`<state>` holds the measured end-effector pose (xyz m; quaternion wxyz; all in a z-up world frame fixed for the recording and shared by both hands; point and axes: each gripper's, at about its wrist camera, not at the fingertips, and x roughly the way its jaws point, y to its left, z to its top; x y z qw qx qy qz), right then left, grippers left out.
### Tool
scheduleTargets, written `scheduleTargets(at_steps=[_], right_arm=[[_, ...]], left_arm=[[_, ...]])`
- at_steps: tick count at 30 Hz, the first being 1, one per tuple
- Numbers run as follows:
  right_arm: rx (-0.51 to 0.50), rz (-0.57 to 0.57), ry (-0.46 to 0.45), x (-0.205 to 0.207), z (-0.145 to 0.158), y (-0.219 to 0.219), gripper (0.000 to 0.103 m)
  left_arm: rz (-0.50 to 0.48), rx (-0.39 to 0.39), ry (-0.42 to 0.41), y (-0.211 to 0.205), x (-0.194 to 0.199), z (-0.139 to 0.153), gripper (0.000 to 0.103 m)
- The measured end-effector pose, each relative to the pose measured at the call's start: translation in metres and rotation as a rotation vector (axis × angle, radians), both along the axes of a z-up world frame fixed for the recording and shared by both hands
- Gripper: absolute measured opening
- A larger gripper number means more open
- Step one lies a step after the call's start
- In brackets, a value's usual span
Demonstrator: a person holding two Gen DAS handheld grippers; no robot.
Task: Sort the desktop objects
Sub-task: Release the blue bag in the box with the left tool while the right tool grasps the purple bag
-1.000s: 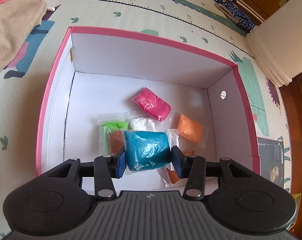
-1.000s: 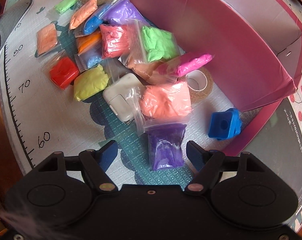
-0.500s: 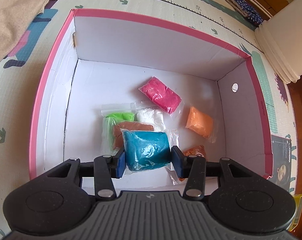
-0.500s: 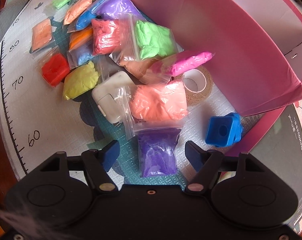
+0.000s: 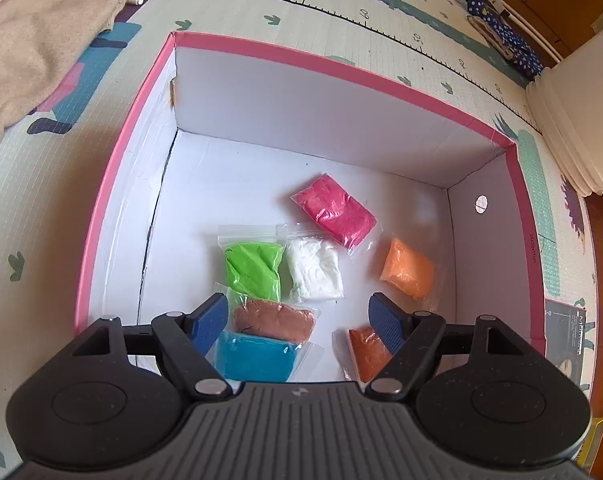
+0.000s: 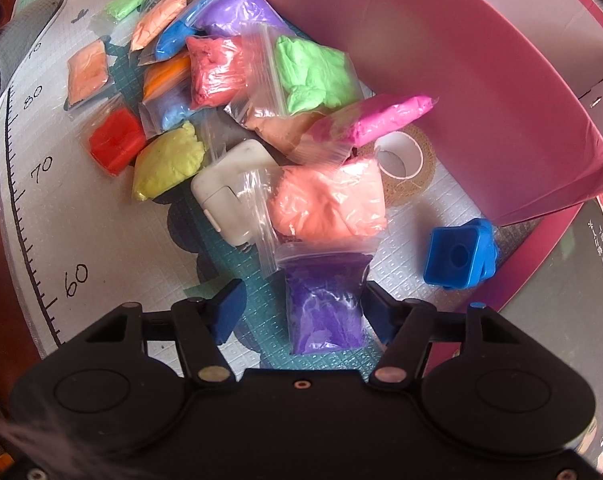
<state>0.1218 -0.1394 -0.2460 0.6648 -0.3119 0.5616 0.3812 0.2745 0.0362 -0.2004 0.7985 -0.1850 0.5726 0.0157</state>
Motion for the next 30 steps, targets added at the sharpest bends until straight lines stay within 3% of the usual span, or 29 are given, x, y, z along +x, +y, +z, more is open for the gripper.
scheduleTargets(at_steps=[6,10,23,30], right_arm=[[0.004,0.001,0.018,-0.005,0.001,0.004,0.054],[0.0,0.006,0.029,0.002,0.006,0.003,0.04],[-0.014,-0.016,0.027,0.003,0.025,-0.006,0.038],[0.0,-0.033,-0.001,0.002,0.05,-0.004,0.038]], left_arm=[[0.018,-0.034,-0.006,0.002,-0.004,0.005,0.077],[0.014,-0.046,-0.029,-0.001,-0.007,0.012,0.077],[-0.022,-0.049,-0.07,-0.007,-0.019,0.042,0.077],[-0.058,-0.045,-0.087,-0.011,-0.031,0.062,0.077]])
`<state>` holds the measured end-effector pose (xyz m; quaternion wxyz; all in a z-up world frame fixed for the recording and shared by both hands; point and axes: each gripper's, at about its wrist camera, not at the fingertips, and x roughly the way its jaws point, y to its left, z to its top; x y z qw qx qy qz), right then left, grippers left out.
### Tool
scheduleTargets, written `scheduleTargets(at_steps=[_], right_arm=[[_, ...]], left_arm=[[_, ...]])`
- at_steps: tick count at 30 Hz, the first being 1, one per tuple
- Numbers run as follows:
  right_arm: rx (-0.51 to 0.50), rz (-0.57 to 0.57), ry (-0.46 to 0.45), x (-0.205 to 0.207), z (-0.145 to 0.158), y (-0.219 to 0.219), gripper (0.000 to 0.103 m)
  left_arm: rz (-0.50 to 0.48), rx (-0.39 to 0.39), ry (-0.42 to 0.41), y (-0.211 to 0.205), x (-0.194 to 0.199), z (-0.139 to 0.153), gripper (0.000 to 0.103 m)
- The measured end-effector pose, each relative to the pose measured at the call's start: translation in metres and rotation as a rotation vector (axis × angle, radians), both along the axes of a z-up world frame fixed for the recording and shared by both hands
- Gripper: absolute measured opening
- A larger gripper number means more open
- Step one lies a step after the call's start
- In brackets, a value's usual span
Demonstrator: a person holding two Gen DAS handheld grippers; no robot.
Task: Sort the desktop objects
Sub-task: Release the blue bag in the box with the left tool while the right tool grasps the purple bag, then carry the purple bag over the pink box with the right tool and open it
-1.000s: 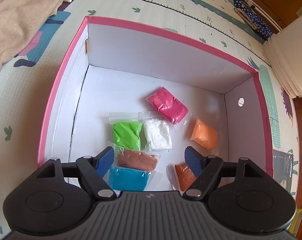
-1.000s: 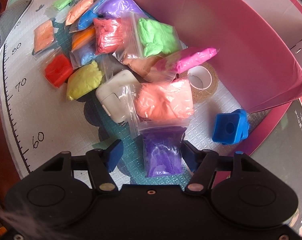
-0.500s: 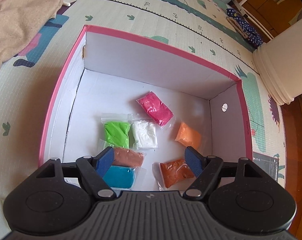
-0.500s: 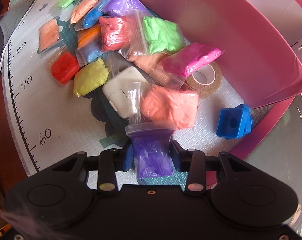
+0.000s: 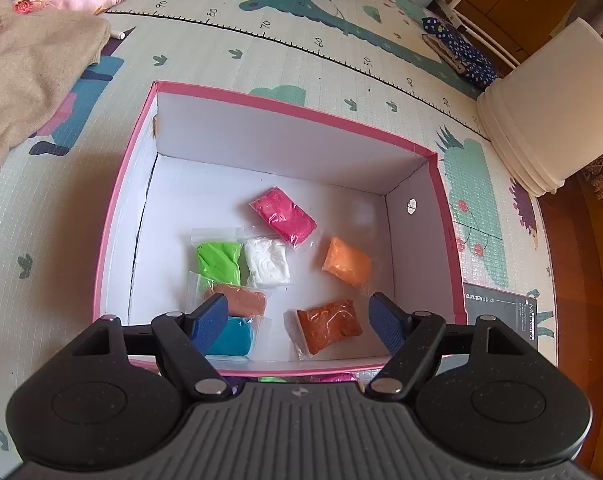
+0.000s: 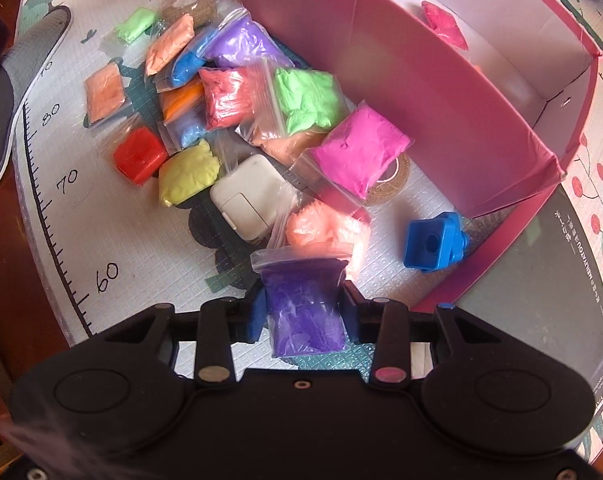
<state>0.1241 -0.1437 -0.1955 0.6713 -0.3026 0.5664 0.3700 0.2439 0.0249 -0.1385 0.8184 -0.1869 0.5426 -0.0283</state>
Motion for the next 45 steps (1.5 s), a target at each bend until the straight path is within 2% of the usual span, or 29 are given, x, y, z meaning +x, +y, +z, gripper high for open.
scheduleTargets(at_steps=[6,14,22,36,41,45], right_arm=[[0.025,-0.021,-0.032,0.01,0.021,-0.015,0.038],[0.058,-0.051,-0.094,0.016,0.048,-0.014,0.038],[0.065,-0.077,-0.156,0.025,0.076,-0.011,0.038],[0.105,-0.134,-0.233,0.038,0.118,-0.004,0.038],[0.136,-0.17,-0.241,0.045,0.127,-0.003,0.038],[0.169,-0.213,-0.24,0.055,0.135,-0.002,0.038]], left_arm=[[-0.032,0.007,-0.02,0.0,-0.013,0.018,0.077],[-0.093,0.039,-0.088,-0.002,-0.034,0.051,0.077],[-0.152,0.124,-0.091,-0.005,-0.059,0.073,0.077],[-0.22,0.202,-0.046,-0.007,-0.12,0.089,0.077],[-0.263,0.239,-0.112,-0.02,-0.154,0.11,0.077],[-0.297,0.27,-0.113,-0.039,-0.161,0.115,0.077]])
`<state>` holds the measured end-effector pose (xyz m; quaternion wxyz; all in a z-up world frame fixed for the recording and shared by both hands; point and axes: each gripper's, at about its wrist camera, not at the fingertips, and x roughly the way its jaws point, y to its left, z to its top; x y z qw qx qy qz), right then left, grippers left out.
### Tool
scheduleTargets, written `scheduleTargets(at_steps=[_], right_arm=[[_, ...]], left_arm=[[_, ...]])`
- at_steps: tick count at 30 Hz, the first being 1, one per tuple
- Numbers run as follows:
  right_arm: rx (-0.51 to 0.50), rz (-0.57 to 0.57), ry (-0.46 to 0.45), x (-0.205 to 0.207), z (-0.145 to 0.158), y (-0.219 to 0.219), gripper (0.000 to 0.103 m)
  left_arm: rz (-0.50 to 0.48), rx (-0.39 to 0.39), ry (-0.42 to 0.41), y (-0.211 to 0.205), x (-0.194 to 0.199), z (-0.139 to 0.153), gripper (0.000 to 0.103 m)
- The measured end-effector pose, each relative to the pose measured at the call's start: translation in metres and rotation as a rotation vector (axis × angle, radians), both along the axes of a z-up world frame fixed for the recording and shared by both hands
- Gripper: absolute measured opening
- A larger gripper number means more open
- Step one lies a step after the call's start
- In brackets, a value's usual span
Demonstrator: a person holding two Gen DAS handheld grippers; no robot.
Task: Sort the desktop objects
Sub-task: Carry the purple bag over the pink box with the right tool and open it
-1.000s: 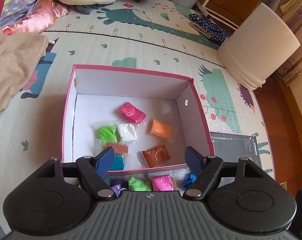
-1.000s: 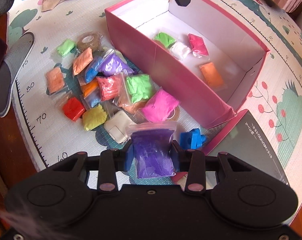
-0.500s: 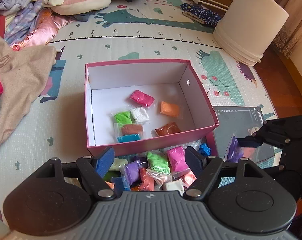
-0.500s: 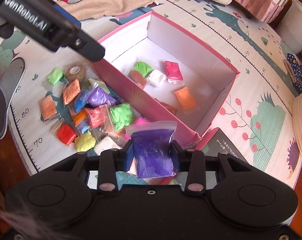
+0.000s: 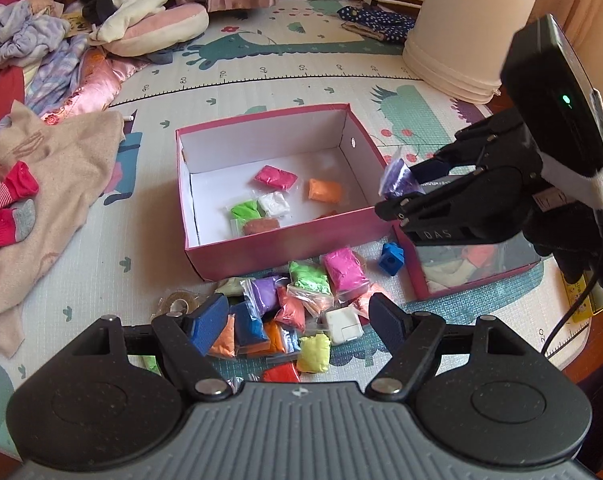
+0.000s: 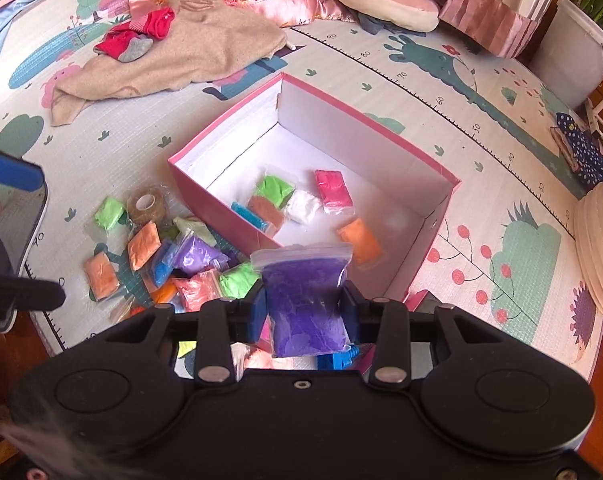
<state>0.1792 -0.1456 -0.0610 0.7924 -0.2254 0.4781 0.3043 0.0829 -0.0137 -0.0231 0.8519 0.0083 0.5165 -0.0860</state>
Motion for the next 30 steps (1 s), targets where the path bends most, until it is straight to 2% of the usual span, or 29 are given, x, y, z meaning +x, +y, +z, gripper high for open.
scheduleTargets(at_steps=[3,6,8,9,13,17,25,30], right_arm=[[0.047,-0.049,0.015,0.014,0.005,0.001,0.038],[0.069,-0.073,0.023,0.029,0.002,0.003,0.038],[0.075,-0.079,0.039,0.039,-0.007,0.003,0.038],[0.068,-0.079,0.05,0.046,-0.014,0.004,0.038],[0.058,-0.115,0.111,0.075,-0.045,0.001,0.038],[0.039,-0.136,0.16,0.099,-0.075,0.008,0.038],[-0.002,-0.161,0.2,0.133,-0.115,0.031,0.038],[-0.021,-0.166,0.23,0.143,-0.132,0.046,0.038]], left_arm=[[-0.042,0.011,0.008,-0.017,0.004,-0.003,0.077],[-0.06,0.064,-0.035,-0.025,0.01,-0.02,0.077],[-0.026,0.083,0.01,-0.023,0.022,-0.038,0.077],[0.008,0.054,0.03,-0.019,0.028,-0.043,0.077],[0.078,0.036,0.056,-0.006,0.039,-0.064,0.077],[0.188,-0.028,0.106,0.014,0.046,-0.082,0.077],[0.266,-0.081,0.116,0.032,0.062,-0.09,0.077],[0.282,-0.099,0.133,0.033,0.068,-0.097,0.077]])
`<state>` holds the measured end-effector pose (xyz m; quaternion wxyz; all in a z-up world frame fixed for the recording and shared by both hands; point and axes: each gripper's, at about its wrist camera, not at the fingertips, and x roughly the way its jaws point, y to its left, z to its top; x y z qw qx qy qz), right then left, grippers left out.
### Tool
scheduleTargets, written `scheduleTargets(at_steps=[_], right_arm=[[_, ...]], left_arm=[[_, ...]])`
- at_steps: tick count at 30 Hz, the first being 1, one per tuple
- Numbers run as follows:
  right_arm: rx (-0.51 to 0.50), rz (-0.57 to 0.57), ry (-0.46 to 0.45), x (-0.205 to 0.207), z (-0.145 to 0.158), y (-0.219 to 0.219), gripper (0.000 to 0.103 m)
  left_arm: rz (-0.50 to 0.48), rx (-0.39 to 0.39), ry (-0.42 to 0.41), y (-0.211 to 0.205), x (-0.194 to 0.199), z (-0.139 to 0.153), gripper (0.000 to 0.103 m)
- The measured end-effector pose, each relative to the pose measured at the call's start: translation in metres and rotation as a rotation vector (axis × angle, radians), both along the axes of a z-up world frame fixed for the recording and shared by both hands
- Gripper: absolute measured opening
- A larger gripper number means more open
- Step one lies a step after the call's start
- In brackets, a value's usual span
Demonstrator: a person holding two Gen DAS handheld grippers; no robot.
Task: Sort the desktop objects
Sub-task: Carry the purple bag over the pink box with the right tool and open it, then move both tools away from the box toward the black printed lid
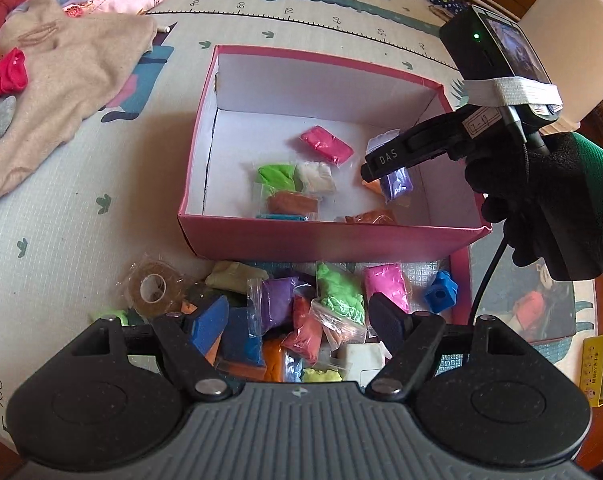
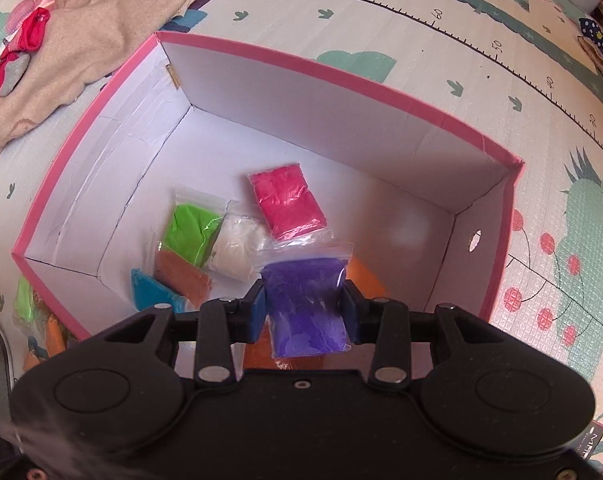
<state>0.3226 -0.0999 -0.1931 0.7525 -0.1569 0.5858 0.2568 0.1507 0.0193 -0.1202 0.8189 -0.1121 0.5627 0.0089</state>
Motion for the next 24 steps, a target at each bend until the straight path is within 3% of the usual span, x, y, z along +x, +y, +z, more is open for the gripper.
scheduleTargets(at_steps=[8,9,11,14,24], right_arm=[[-0.036,0.014,0.03,0.004,-0.021,0.015,0.041],[-0.039,0.01,0.03,0.004,-0.023,0.015,0.045],[-0.043,-0.004,0.03,0.006,-0.024,0.014,0.063],[-0.046,-0.013,0.02,0.005,-0.021,0.015,0.071],[0.016,-0.046,-0.012,-0.001,0.012,0.005,0.075]], left_arm=[[0.01,-0.014,0.033,0.003,0.001,-0.013,0.077],[0.012,-0.015,0.035,0.004,0.001,-0.014,0.077],[0.013,-0.015,0.039,0.005,0.0,-0.015,0.077],[0.01,-0.011,0.043,0.005,0.0,-0.015,0.077],[-0.013,-0.005,0.033,-0.003,-0.002,-0.013,0.077]])
